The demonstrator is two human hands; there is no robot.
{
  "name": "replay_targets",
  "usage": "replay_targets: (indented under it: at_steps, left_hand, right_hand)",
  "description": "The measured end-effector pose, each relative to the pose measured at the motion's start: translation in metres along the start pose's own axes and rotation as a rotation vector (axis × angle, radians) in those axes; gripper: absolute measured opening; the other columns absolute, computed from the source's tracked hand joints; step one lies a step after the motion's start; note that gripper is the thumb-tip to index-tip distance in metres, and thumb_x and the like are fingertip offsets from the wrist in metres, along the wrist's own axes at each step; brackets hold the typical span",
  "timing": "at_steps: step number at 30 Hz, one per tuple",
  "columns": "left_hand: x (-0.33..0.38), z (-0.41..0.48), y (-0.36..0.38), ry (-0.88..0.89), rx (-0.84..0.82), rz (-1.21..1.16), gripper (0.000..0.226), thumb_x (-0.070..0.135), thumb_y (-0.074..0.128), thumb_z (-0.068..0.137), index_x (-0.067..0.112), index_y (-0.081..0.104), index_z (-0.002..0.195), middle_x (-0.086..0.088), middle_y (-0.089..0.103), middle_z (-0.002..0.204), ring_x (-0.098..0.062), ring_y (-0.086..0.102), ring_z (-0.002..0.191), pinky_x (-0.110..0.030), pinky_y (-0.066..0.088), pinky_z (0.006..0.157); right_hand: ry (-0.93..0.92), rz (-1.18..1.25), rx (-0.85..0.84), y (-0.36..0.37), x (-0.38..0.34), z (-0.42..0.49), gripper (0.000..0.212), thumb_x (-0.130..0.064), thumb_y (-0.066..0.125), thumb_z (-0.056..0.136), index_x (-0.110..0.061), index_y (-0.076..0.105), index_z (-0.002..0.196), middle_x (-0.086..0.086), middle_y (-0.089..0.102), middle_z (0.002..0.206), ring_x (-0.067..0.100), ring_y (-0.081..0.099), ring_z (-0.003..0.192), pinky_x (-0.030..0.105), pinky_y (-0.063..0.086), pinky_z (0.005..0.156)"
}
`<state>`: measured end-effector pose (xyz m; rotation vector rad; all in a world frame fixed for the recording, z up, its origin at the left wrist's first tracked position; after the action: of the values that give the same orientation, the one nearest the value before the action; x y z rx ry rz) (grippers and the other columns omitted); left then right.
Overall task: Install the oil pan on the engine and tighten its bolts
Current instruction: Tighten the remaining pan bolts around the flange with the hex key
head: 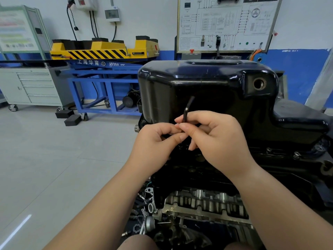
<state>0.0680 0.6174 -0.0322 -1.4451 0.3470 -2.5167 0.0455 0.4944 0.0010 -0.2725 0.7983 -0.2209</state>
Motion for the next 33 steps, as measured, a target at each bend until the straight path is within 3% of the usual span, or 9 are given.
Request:
replay_targets:
  at_steps: [2,6,11,17,21,23,25,29,33]
  left_hand:
    - [0.000,-0.001,0.002,0.009,0.011,0.023,0.012,0.023,0.069,0.080,0.033,0.071,0.074,0.015,0.069,0.070,-0.002,0.063,0.067,-0.020,0.050,0.064]
    - [0.000,-0.003,-0.002,0.024,0.129,0.080,0.015,0.027,0.074,0.071,0.031,0.063,0.062,0.007,0.063,0.064,-0.025,0.056,0.061,-0.032,0.046,0.056]
    - [0.001,-0.003,-0.001,0.048,0.163,0.109,0.014,0.031,0.066,0.068,0.024,0.061,0.058,0.011,0.053,0.052,-0.007,0.045,0.050,-0.020,0.037,0.047]
    - [0.001,-0.004,0.000,0.077,0.125,0.134,0.016,0.013,0.066,0.077,0.019,0.065,0.063,-0.003,0.058,0.058,-0.010,0.049,0.054,-0.023,0.040,0.050]
    - [0.000,-0.005,-0.001,0.029,0.112,0.077,0.024,0.012,0.067,0.078,0.028,0.066,0.060,0.015,0.058,0.052,0.001,0.048,0.049,-0.011,0.035,0.049]
    - [-0.002,-0.010,-0.001,-0.006,0.102,0.016,0.017,0.018,0.068,0.078,0.026,0.069,0.064,0.010,0.063,0.056,-0.007,0.053,0.051,-0.016,0.041,0.051]
    - [-0.016,-0.018,-0.002,-0.163,0.132,-0.173,0.006,0.023,0.069,0.079,0.020,0.072,0.074,-0.003,0.065,0.062,-0.021,0.055,0.053,-0.027,0.047,0.049]
    - [-0.051,-0.042,0.017,-0.712,0.177,-1.075,0.014,0.021,0.063,0.070,0.009,0.060,0.076,0.003,0.032,0.054,-0.008,0.025,0.042,-0.016,0.025,0.037]
    - [-0.047,-0.052,0.017,-0.767,0.273,-1.438,0.019,0.022,0.058,0.070,0.006,0.050,0.075,0.001,0.026,0.063,-0.011,0.027,0.049,-0.020,0.033,0.043]
  right_hand:
    - [0.010,0.028,0.029,-0.001,0.001,0.000,0.015,-0.008,0.066,0.084,-0.022,0.071,0.085,-0.012,0.068,0.068,0.004,0.059,0.048,0.014,0.049,0.053]
    - [-0.005,0.052,0.059,0.003,0.001,-0.002,0.010,-0.002,0.067,0.081,-0.012,0.070,0.079,-0.007,0.069,0.075,-0.004,0.060,0.056,0.008,0.046,0.057]
    - [-0.070,-0.113,0.171,0.004,0.002,-0.003,0.003,-0.005,0.067,0.081,-0.004,0.067,0.078,-0.004,0.065,0.073,0.002,0.062,0.065,0.012,0.049,0.060]
    - [-0.197,-0.304,0.378,0.008,-0.008,-0.015,0.006,-0.009,0.062,0.080,-0.007,0.063,0.075,-0.002,0.061,0.072,0.008,0.057,0.060,0.021,0.048,0.057]
    - [-0.196,-0.318,0.431,0.010,-0.006,-0.020,0.004,-0.009,0.061,0.082,-0.008,0.063,0.078,-0.003,0.061,0.076,0.010,0.059,0.062,0.025,0.050,0.055]
    - [-0.203,-0.296,0.427,0.010,-0.006,-0.022,0.006,-0.011,0.061,0.084,-0.007,0.065,0.082,-0.002,0.062,0.079,0.009,0.060,0.066,0.025,0.052,0.058]
    - [-0.208,-0.248,0.416,0.006,-0.007,-0.023,0.010,-0.013,0.061,0.087,-0.006,0.068,0.084,-0.003,0.064,0.080,0.007,0.061,0.071,0.026,0.053,0.061]
    - [-0.292,-0.162,0.393,-0.007,-0.027,-0.021,0.014,-0.015,0.056,0.089,-0.008,0.067,0.084,-0.007,0.064,0.080,0.008,0.061,0.078,0.026,0.051,0.070]
    - [-0.247,0.083,0.109,0.008,-0.037,-0.023,0.011,-0.018,0.048,0.093,-0.017,0.058,0.087,-0.007,0.058,0.074,0.014,0.059,0.071,0.026,0.050,0.065]
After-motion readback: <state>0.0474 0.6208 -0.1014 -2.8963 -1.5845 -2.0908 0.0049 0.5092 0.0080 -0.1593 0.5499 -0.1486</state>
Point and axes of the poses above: each hand's wrist, its own z-axis towards the middle knuckle, its own y-axis out of the palm, x = y × z, the point moved 8 cm from there along z, towards the middle knuckle
